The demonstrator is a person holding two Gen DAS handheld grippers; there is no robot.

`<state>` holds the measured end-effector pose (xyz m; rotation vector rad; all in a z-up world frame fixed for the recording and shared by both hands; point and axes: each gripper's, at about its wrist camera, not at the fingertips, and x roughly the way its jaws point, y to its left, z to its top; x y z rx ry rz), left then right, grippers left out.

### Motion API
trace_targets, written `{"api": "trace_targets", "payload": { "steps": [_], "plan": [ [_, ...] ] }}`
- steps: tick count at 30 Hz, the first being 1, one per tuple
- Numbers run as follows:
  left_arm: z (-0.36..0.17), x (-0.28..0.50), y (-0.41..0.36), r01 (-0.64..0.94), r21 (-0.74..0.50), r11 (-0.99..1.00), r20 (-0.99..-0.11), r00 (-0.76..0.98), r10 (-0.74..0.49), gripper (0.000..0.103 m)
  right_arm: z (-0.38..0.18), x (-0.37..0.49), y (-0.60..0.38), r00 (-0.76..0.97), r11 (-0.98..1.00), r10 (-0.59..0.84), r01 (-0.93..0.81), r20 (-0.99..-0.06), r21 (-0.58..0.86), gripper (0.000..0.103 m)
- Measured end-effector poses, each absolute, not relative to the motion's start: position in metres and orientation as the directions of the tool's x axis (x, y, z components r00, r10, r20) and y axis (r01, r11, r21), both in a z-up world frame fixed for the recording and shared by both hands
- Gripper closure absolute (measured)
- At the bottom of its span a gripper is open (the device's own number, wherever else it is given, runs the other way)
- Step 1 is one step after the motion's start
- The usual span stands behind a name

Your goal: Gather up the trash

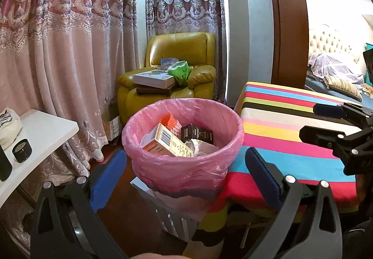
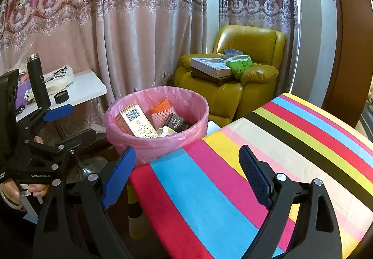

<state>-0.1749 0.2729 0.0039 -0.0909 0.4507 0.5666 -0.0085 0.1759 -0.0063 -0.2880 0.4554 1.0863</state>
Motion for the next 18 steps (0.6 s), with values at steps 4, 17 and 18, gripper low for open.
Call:
{"api": "trace_targets", "payload": {
  "steps": [4,17,18],
  "plan": [
    [0.0031,-0.1737,0.2724,-0.534,0.041,0.845,-0.437,0.751,0.496,0.005,-0.0046,-0.0081,0.175,0.387,0.443,0.784,-0.897,-0.485,0.001,0.018],
    [0.001,-0.1719,0.2723,-0.53,0.042,0.847,-0.439,0.752,0.492,0.005,-0.0035,-0.0076,0.1735,0.387,0.444,0.787,-0.896,-0.481,0.005,0.018],
    [0.0012,-0.1722,0.2724,-0.53,0.042,0.847,-0.439,0.752,0.492,0.005,-0.0035,-0.0076,0.1735,0.387,0.444,0.787,-0.896,-0.481,0.006,0.018]
  ]
}}
